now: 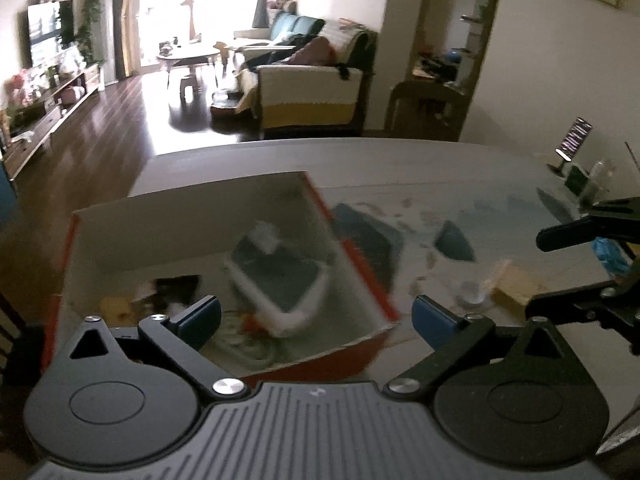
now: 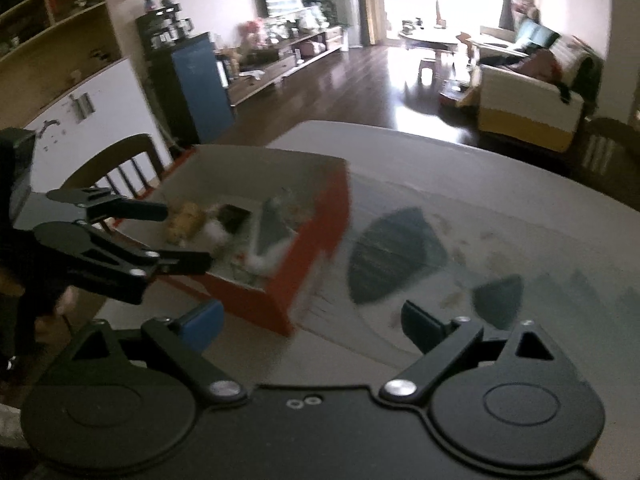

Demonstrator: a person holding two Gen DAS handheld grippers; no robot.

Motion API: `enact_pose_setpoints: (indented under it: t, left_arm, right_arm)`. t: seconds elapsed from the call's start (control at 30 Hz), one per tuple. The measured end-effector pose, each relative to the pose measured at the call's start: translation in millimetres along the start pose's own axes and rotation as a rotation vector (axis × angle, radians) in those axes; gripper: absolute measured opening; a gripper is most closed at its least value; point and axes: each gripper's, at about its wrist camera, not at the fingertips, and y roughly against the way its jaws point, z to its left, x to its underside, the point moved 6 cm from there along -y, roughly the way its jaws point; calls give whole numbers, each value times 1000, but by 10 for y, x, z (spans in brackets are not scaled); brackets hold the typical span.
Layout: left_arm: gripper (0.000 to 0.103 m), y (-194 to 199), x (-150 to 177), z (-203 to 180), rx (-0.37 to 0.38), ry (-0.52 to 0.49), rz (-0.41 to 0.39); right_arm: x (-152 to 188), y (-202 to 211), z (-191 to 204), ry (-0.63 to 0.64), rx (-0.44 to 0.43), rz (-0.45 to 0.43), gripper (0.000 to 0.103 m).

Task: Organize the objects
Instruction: 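Withdraw both tools from the box back over the table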

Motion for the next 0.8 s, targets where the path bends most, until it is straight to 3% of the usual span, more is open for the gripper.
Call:
enact_pose_setpoints:
  t: [0.4,0.8]
  left_arm:
    - [102,-440,99,-1034,117,-106,37]
    - [102,-1248,226,-1728,144,-186,112]
  right_arm:
    - [620,181,-1001,-82,145,66,96]
    - [994,-26,-1732,-116,205,153,96]
